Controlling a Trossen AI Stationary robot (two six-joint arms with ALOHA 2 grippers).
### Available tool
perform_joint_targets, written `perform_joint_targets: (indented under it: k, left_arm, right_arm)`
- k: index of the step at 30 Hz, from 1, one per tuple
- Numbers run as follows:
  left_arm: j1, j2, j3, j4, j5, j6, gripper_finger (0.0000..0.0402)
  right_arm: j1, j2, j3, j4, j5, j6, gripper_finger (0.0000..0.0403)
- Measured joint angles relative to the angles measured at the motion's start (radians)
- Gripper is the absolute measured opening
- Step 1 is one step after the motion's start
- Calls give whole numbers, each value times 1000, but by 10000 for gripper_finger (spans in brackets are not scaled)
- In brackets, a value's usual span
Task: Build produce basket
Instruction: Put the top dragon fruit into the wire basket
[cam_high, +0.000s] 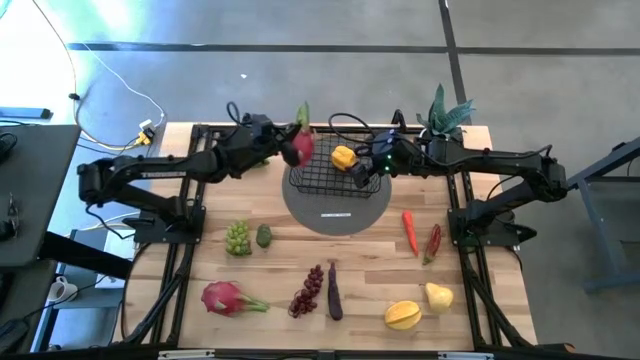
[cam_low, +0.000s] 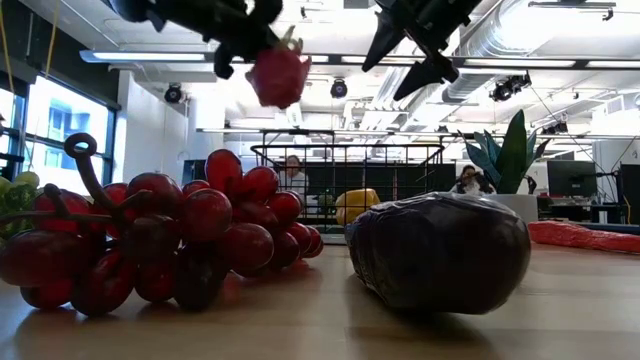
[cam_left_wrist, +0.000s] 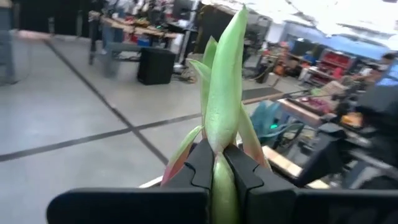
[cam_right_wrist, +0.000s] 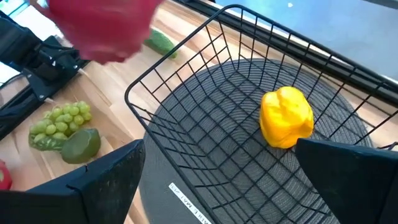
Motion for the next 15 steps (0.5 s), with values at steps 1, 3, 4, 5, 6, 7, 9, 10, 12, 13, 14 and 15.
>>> perform_joint_targets:
  k: [1,3,4,5,6,7,9,10,12,13,14,15]
  left_arm:
    - [0,16,0,5,-12,-1,0]
    - [1,49,0,24,-44,-2,0]
    - [1,66,0,37,-57,-7,0]
    - [2,83,0,46,-65,-19,1]
    - [5,99,0,55,-70,-33,1]
    - [9,117,0,70,-73,-44,1]
    - [13,148,0,95,-73,-51,2]
    - [17,163,0,100,-75,-52,3]
    - [24,192,0,119,-86,-52,7]
    - [28,209,0,129,-87,-52,9]
    - [32,226,0,141,-87,-52,11]
    - [37,241,0,149,-86,-52,12]
  right_arm:
    - [-4,0,0,0,0,-9,399]
    - [-11,0,0,0,0,-26,399]
    - [-16,0,0,0,0,-32,399]
    - [-21,0,0,0,0,-36,399]
    - [-27,0,0,0,-2,-38,399]
    - [-33,0,0,0,-3,-41,399]
    - [-45,0,0,0,-8,-52,399]
    - [-50,0,0,0,-10,-57,399]
    - [-61,0,0,0,-25,-58,399]
    - [-67,0,0,0,-32,-58,399]
    - [-73,0,0,0,-42,-58,399]
    - [-79,0,0,0,-55,-58,399]
